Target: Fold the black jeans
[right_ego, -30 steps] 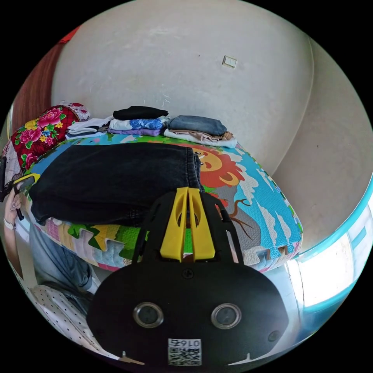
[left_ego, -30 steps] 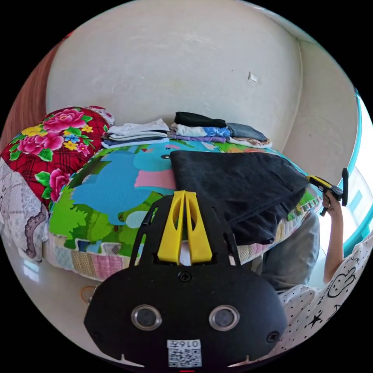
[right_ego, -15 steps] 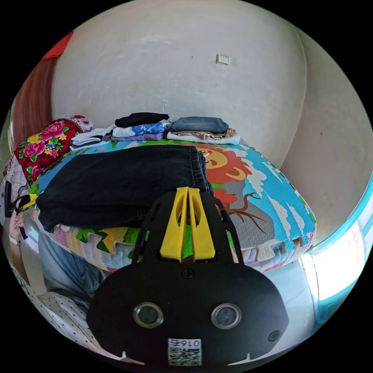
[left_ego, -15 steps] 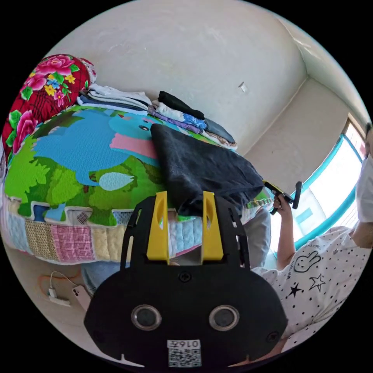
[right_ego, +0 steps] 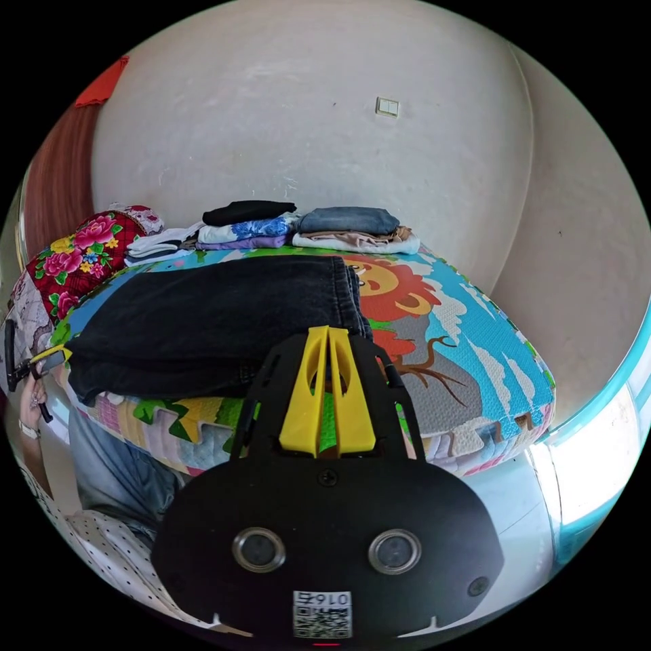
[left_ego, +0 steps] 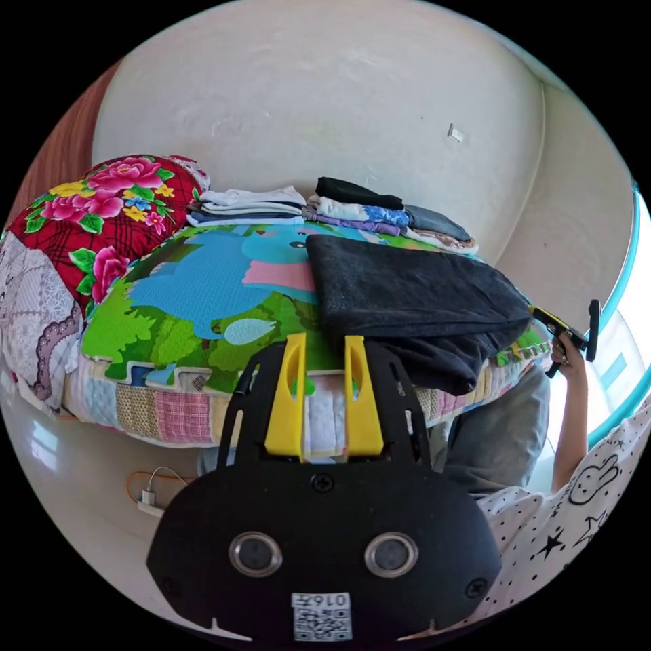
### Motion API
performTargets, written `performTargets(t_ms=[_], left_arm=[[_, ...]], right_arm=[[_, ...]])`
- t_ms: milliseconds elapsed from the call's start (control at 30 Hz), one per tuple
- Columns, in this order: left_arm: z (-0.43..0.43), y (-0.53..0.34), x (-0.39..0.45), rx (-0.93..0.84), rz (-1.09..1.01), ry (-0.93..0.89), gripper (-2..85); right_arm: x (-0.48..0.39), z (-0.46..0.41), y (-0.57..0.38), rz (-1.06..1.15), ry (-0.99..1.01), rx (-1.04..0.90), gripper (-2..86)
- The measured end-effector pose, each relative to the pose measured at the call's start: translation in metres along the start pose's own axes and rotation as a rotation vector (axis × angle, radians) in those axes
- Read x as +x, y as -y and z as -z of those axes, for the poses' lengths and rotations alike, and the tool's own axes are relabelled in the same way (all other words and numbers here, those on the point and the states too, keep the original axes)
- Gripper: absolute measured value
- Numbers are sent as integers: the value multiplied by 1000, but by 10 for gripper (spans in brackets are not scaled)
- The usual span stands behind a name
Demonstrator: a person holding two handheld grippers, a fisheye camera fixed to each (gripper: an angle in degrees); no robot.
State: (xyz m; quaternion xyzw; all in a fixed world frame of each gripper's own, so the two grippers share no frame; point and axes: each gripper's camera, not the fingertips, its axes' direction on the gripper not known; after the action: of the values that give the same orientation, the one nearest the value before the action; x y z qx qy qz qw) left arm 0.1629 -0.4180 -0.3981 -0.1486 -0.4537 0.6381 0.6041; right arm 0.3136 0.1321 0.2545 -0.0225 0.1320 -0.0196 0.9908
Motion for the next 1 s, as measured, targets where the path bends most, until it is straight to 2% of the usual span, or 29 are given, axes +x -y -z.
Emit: performTargets(t_ms=[200,333,567,800,1000], left_arm=[[-10,0,9,-128,-21,8,33],[-9,-2,14,-146,-17,-29,17],[-1,5,45,-148,-70,-17,96],[-4,6,50,-118,20,27,107],[-13,6,69,-174,-57,77,100]], right_arm=[[9,4,-4,-17,25,10,-4],[11,6,-5,-11,19,12,-4],[14,9,-6,-16,-1,16,-4],[16,12,-5,3,-20,12,-4],[21,14,-5,1,-19,13,-4]])
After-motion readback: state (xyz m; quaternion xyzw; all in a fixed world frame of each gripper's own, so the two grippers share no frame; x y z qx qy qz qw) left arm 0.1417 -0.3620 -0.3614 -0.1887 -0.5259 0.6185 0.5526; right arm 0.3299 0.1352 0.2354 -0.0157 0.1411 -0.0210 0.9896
